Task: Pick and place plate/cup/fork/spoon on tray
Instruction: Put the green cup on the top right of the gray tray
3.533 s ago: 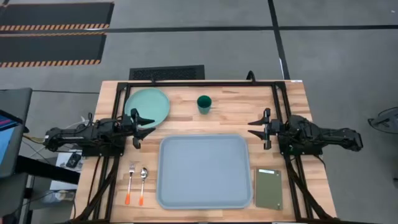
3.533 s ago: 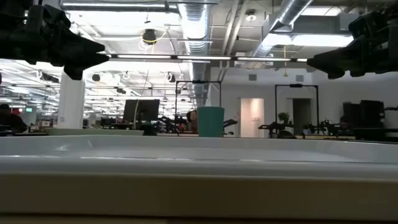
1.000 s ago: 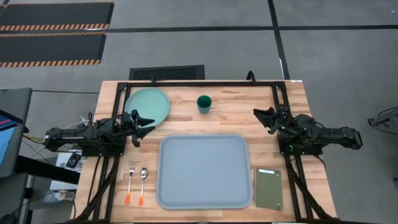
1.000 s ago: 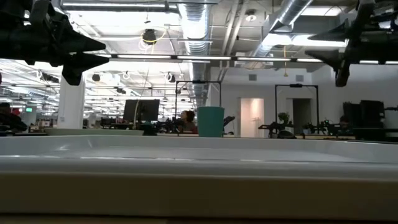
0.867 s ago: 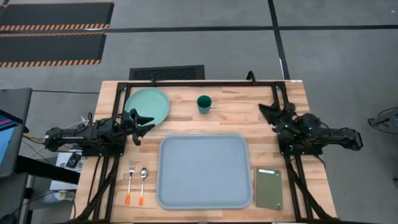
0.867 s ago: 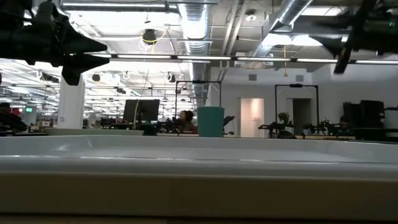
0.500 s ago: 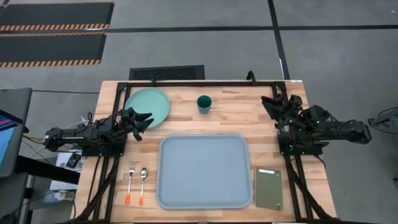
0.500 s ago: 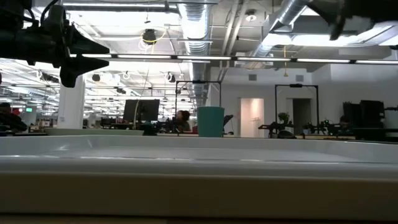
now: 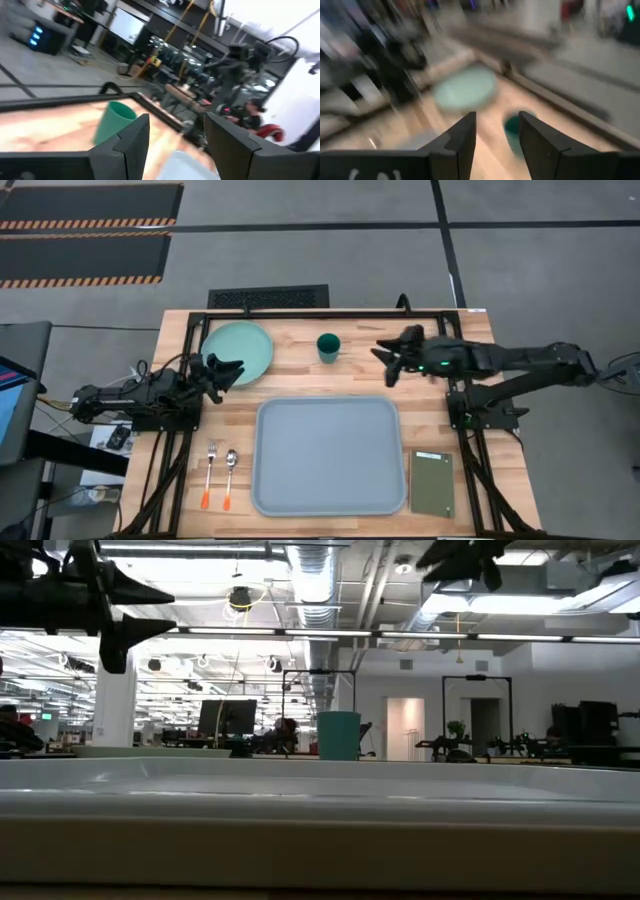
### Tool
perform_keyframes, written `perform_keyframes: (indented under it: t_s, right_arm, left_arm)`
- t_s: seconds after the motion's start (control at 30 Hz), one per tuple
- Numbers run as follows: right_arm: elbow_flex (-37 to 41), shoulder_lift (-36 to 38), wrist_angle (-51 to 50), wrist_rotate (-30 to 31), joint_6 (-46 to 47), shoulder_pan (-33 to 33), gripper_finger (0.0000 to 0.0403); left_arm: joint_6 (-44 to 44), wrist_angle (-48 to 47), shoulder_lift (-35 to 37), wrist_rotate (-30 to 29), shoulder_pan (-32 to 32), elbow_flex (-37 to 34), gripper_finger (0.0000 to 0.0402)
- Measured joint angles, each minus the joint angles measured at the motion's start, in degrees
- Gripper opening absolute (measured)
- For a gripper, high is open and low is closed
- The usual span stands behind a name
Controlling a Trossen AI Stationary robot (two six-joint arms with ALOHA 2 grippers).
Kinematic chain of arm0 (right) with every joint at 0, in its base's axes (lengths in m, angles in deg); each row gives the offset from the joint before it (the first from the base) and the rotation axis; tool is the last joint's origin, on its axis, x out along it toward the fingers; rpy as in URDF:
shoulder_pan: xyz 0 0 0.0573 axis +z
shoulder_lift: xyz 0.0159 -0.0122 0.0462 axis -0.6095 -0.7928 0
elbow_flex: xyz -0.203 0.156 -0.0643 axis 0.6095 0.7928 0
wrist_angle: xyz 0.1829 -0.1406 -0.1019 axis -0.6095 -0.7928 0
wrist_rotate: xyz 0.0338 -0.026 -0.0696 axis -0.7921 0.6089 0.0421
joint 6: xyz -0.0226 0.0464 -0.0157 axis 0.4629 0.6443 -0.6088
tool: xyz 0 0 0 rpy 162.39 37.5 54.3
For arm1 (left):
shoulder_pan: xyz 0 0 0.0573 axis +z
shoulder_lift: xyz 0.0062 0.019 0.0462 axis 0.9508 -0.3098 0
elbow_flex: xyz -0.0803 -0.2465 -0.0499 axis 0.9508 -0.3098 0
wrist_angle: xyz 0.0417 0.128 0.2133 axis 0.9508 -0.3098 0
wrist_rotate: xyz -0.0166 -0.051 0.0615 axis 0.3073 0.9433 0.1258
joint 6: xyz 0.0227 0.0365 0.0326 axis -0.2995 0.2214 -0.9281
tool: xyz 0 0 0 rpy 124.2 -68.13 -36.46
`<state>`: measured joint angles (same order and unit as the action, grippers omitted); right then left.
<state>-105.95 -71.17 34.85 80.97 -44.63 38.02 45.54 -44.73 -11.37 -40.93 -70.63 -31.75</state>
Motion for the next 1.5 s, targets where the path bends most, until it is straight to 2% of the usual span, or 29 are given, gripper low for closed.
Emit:
perform_keyframes:
  t_s: [0.13,0.23,0.3,0.43,0.53,0.6,0.73,0.9,1.13,1.5]
  right_arm:
    - [-8.97,-8.51,-12.43,-0.06,7.58,-1.98,0.0161]
    - [-12.71,-13.57,-14.65,-0.89,9.29,-3.52,0.0157]
    - [-14.07,-16.30,-13.60,-4.51,9.35,-4.48,0.0155]
    - [-15.47,-21.03,-11.05,-14.11,8.08,-4.54,0.0154]
    - [-16.25,-23.48,-11.35,-14.70,10.10,-3.99,0.0154]
    - [-16.67,-24.50,-11.28,-13.16,10.67,-4.75,0.0154]
    - [-17.38,-26.93,-11.10,-10.11,10.82,-8.49,0.0155]
    - [-17.38,-31.50,-11.10,-14.97,10.84,-15.44,0.0181]
    - [-17.36,-37.31,-9.25,-17.81,9.98,-21.88,0.0250]
    - [-17.47,-42.80,-2.32,-18.01,9.76,-22.38,0.0254]
  left_arm:
    - [3.33,-0.13,-0.15,6.78,0.00,1.40,0.0177]
    - [6.37,-0.23,-1.40,10.41,-0.02,4.21,0.0177]
    - [9.23,-2.36,-3.44,11.96,-0.02,7.30,0.0177]
    - [13.41,-17.32,-10.80,19.82,-0.22,16.59,0.0177]
    - [14.45,-30.59,-18.15,24.66,-1.23,24.40,0.0177]
    - [14.49,-36.96,-22.69,23.54,-2.22,28.57,0.0177]
    - [14.47,-43.00,-29.17,14.78,-3.46,33.82,0.0177]
    - [11.90,-43.35,-32.91,9.87,-3.58,35.30,0.0177]
    - [10.54,-43.58,-32.44,7.27,-3.56,35.31,0.0177]
    - [10.09,-45.24,-28.75,3.79,-3.54,35.33,0.0177]
